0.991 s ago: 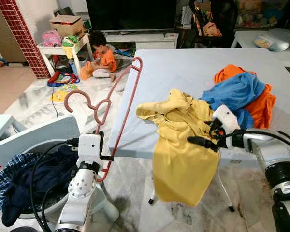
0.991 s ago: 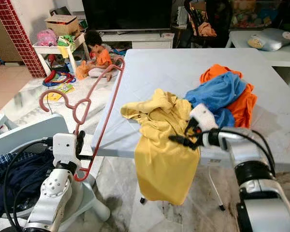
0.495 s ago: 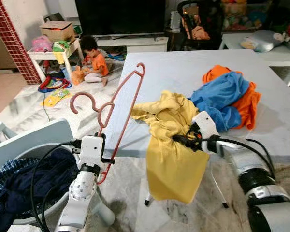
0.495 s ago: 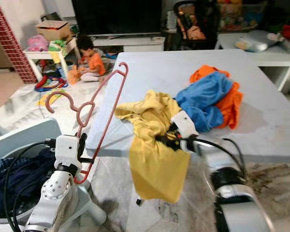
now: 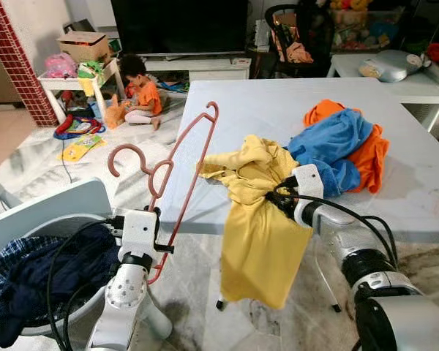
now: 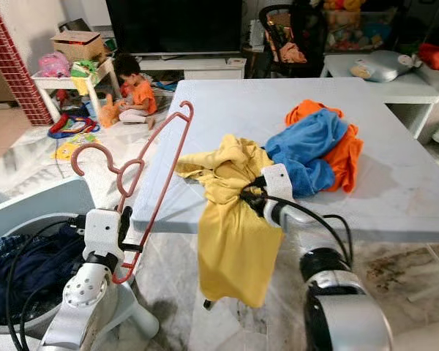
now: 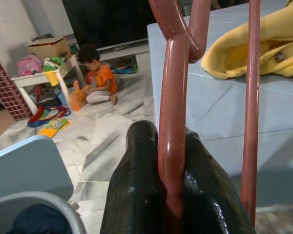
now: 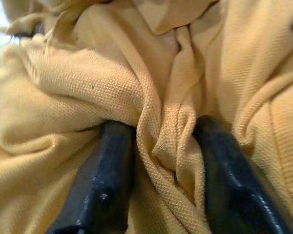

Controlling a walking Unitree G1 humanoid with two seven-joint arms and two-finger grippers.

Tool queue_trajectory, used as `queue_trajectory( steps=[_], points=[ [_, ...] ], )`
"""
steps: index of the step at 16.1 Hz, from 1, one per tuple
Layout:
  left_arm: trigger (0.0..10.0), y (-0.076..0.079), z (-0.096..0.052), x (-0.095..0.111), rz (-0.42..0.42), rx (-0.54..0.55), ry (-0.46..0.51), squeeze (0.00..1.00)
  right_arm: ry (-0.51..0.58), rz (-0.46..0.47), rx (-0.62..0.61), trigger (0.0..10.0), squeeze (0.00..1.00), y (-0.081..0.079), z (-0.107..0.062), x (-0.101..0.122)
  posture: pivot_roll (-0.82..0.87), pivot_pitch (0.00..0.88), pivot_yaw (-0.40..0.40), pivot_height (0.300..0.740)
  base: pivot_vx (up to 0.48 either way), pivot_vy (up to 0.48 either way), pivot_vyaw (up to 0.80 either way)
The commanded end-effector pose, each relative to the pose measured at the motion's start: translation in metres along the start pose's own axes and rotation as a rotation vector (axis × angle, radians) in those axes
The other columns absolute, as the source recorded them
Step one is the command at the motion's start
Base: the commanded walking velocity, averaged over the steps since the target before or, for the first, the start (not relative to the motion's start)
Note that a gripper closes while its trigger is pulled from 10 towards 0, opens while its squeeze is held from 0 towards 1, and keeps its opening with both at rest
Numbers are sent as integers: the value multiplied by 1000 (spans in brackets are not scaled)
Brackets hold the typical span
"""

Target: Hang hanger

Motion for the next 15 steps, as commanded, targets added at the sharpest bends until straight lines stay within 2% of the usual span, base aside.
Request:
queue_trajectory(
  steps=[1, 5, 8, 9, 10, 11, 13, 14, 15],
  points=[
    [10000, -1, 0, 7, 2, 8, 20, 0, 0, 64, -39, 0, 0, 1, 3, 2, 24, 0, 28, 740, 0, 0, 0],
    [10000, -1, -1, 6, -3, 14, 18, 0, 26, 192, -145, 0, 0, 8, 7, 17, 26, 0, 20, 740, 0, 0, 0],
    [10000, 0, -2, 6, -10, 20, 20, 0, 82, 276, -208, 0, 0, 9, 12, 46, 35, 0, 4, 740, 0, 0, 0],
    [10000, 0, -2, 6, -11, 22, 21, 0, 131, 308, -211, 0, 0, 8, 14, 65, 39, 0, -3, 740, 0, 0, 0],
    [10000, 0, -2, 6, -13, 28, 22, 0, 236, 349, -196, 0, 0, 4, 15, 102, 45, 0, -9, 740, 0, 0, 0],
    [10000, 0, -2, 6, -14, 31, 22, 0, 264, 359, -192, 0, 0, 3, 14, 113, 49, 0, -15, 740, 0, 0, 0],
    [10000, -2, -4, 6, -17, 50, 24, 0, 554, 437, -176, 0, 0, 4, -6, 210, 67, 0, -35, 740, 0, 0, 0],
    [10000, -3, -4, 6, -17, 55, 26, 0, 600, 447, -180, 0, 0, 6, -12, 224, 67, 0, -35, 740, 0, 0, 0],
    [10000, -4, -5, 7, -18, 64, 30, 0, 698, 443, -205, 0, 0, 12, -27, 252, 75, 0, -42, 740, 0, 0, 0]
  ],
)
Point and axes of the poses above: a point about 5 cm out from each wrist's last joint towards the gripper, its own z axis pointing out of the wrist towards the gripper, its own x axis along the axis of the wrist's last joint, y = z × x, the point moved 4 cm from there along z, pointing out of the wrist towards the gripper, and after that the axes turned 6 degrees about -z, right-handed, at the moved point
